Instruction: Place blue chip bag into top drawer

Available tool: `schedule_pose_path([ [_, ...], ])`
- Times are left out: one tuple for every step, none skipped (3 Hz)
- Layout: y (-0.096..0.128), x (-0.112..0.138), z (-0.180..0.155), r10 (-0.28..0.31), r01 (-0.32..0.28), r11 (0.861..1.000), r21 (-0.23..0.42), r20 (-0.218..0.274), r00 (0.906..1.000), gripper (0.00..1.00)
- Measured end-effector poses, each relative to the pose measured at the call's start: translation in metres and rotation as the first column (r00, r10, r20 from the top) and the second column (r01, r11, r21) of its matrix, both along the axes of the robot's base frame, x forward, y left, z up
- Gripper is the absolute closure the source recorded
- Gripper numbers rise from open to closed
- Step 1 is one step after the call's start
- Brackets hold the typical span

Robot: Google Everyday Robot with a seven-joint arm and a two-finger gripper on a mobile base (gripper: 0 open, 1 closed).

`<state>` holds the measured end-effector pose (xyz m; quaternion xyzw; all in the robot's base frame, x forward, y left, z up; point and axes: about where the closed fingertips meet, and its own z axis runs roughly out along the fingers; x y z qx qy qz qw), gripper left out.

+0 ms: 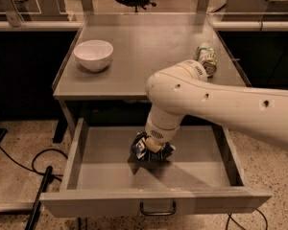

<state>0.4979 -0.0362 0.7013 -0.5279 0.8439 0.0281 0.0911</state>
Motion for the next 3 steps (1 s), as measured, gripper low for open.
schedule_pose_path([
  [0.01, -0.01, -0.01, 0.006, -0.006, 1.0, -0.001, -0.014, 0.9999, 1.0],
  [0.031, -0.029, -0.022, 0.023, -0.021, 0.999, 0.032, -0.043, 0.9988, 1.0],
  [0.033, -0.027, -0.026, 0.011, -0.01, 0.999, 0.03, -0.036, 0.9993, 1.0],
])
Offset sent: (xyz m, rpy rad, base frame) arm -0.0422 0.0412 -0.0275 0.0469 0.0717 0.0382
